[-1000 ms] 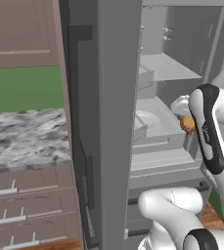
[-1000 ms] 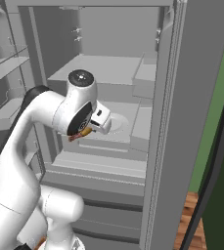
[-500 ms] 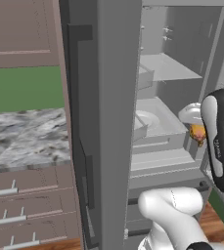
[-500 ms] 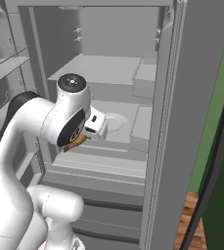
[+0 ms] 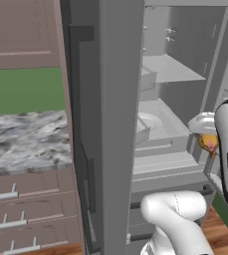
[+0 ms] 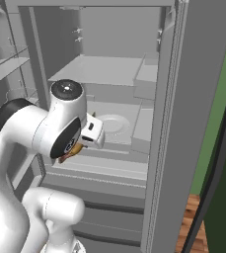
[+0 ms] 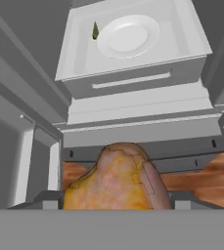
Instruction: Transport the chicken drumstick from the fridge to the microwave and turn on the microwave.
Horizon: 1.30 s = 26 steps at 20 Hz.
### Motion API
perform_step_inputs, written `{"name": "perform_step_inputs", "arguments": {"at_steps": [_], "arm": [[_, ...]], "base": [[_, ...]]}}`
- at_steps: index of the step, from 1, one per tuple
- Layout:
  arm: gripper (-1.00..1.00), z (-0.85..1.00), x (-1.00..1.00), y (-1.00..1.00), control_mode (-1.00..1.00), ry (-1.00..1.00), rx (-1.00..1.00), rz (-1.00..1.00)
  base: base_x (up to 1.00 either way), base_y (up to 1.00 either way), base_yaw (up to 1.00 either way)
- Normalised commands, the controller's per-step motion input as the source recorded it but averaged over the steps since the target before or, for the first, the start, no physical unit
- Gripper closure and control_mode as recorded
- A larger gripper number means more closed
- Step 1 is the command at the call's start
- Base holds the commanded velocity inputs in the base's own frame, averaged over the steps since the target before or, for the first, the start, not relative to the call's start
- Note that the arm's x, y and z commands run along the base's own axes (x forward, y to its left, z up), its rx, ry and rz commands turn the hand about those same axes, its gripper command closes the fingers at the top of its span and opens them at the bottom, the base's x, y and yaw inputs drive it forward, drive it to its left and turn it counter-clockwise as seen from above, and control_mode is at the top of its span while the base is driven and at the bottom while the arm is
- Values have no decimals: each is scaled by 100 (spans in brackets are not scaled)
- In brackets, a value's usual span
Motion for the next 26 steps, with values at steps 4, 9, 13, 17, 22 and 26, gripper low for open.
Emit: {"name": "perform_step_inputs", "arguments": {"at_steps": [4, 9, 13, 17, 22, 26], "arm": [[100, 0, -21, 3, -100, 2, 0, 1], [100, 0, -10, 3, -100, 3, 0, 0], [100, 0, 0, 0, -100, 0, 0, 0], [100, 0, 0, 0, -100, 0, 0, 0], [100, 0, 0, 0, -100, 0, 0, 0], [100, 0, 0, 0, 100, 0, 0, 0]], "base": [[0, 0, 0], [0, 0, 0], [0, 0, 0], [0, 0, 0], [0, 0, 0], [-4, 0, 0]]}}
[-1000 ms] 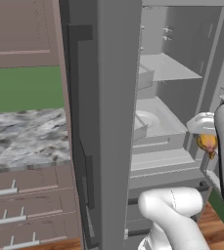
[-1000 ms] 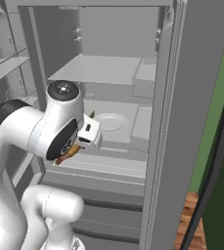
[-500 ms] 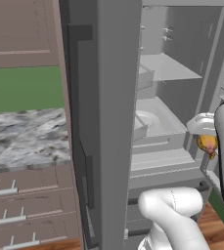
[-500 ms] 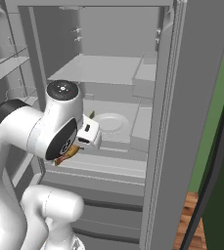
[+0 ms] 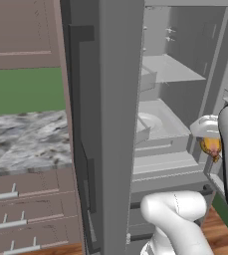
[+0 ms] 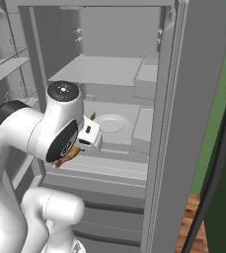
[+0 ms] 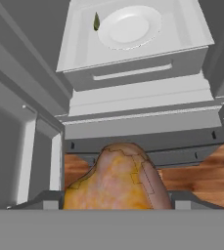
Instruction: Transport the chicken drumstick from the fridge to the microwave and turn on the microwave.
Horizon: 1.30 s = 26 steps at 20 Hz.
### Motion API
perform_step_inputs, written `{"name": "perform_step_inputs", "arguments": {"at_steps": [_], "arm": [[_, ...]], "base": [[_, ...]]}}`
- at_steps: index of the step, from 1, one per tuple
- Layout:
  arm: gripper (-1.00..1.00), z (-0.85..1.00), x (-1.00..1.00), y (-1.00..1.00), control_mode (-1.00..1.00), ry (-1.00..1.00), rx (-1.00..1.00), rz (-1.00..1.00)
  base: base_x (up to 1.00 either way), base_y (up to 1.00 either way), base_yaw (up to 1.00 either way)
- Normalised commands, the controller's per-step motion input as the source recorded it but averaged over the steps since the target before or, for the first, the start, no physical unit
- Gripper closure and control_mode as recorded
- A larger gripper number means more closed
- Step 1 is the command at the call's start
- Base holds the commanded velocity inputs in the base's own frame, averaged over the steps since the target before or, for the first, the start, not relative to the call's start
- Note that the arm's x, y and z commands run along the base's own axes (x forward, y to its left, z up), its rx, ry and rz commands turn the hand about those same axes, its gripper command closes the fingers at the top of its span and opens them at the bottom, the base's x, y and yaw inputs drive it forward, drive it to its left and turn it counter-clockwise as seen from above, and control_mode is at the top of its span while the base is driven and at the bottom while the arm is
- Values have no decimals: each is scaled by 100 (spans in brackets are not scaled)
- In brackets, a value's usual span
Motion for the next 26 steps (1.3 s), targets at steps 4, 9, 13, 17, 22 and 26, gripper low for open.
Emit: {"name": "perform_step_inputs", "arguments": {"at_steps": [4, 9, 13, 17, 22, 26], "arm": [[100, 0, 0, 0, 100, 0, 0, 0], [100, 0, 0, 0, 100, 0, 0, 0], [100, 0, 0, 0, 100, 0, 0, 0], [100, 0, 0, 0, 100, 0, 0, 0], [100, 0, 0, 0, 100, 0, 0, 0], [100, 0, 0, 0, 100, 0, 0, 0]], "base": [[-40, 0, 0], [-58, 0, 0], [-50, 0, 0], [-46, 0, 0], [-47, 9, 0], [-43, 36, 0]]}}
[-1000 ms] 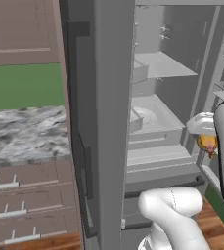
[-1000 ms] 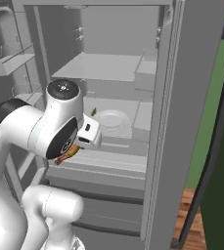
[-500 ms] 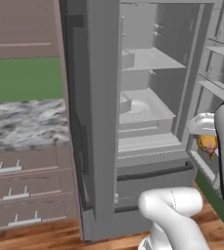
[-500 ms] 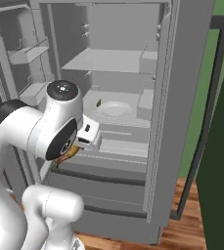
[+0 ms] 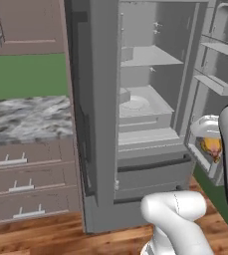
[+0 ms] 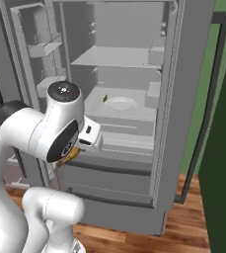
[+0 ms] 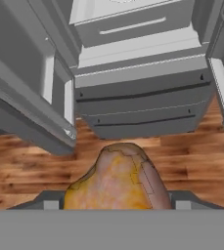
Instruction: Transport the chicken drumstick from the fridge to the microwave and turn on the microwave.
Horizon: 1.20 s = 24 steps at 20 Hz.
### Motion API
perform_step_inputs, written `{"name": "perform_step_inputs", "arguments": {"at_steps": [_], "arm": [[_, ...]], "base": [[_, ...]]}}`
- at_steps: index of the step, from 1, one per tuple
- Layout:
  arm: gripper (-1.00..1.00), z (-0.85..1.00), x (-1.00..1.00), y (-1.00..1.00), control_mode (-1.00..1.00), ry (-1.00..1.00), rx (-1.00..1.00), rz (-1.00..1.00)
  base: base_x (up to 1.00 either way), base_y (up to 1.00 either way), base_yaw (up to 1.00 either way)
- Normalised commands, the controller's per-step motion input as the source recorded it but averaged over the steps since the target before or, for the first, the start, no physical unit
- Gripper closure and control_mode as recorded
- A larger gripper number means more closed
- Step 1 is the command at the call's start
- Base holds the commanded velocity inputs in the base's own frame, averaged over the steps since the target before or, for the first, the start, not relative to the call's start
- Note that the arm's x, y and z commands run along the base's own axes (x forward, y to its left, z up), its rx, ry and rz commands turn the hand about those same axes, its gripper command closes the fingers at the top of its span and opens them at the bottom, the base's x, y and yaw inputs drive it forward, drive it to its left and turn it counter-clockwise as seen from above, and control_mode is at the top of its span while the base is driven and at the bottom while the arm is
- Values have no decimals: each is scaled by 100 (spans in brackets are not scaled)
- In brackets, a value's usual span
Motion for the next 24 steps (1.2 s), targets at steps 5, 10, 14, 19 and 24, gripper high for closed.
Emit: {"name": "perform_step_inputs", "arguments": {"at_steps": [5, 10, 14, 19, 24], "arm": [[100, 0, 0, 0, 100, 0, 0, 0], [100, 0, 0, 0, 100, 0, 0, 0], [100, 0, 0, 0, 100, 0, 0, 0], [100, 0, 0, 0, 100, 0, 0, 0], [100, 0, 0, 0, 100, 0, 0, 0]], "base": [[-46, 39, 0], [-25, 59, 0], [-6, 71, 0], [0, 80, 0], [0, 81, 0]]}}
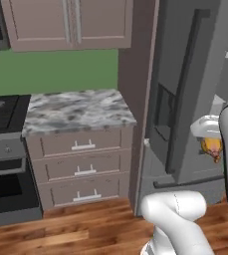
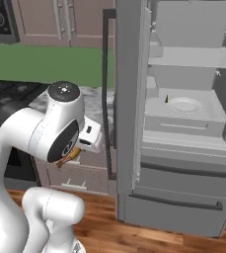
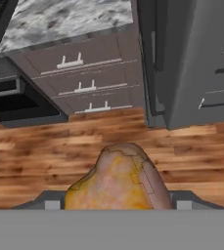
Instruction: Transport the chicken drumstick from the fridge to the microwave and turn on the microwave.
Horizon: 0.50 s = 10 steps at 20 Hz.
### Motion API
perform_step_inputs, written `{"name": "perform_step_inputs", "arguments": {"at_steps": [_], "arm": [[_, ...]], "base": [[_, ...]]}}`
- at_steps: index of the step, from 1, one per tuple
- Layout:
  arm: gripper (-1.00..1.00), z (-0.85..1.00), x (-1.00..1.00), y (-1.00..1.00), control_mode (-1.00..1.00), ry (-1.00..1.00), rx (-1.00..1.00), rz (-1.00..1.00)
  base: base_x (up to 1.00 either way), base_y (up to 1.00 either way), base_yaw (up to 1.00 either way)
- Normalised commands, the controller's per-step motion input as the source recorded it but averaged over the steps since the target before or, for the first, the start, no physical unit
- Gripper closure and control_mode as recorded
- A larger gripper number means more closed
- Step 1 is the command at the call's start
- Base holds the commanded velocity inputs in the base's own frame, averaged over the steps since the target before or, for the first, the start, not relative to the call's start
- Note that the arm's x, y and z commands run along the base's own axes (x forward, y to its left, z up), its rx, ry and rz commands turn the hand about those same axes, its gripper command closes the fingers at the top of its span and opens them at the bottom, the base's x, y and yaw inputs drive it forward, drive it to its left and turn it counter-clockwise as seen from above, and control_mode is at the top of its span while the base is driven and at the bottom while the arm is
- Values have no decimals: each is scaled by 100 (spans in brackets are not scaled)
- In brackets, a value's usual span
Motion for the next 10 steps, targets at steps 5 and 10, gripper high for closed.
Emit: {"name": "perform_step_inputs", "arguments": {"at_steps": [5, 10], "arm": [[100, 0, 0, 0, 100, 0, 0, 0], [100, 0, 0, 0, 100, 0, 0, 0]], "base": [[14, 82, 0], [37, 79, -2]]}}
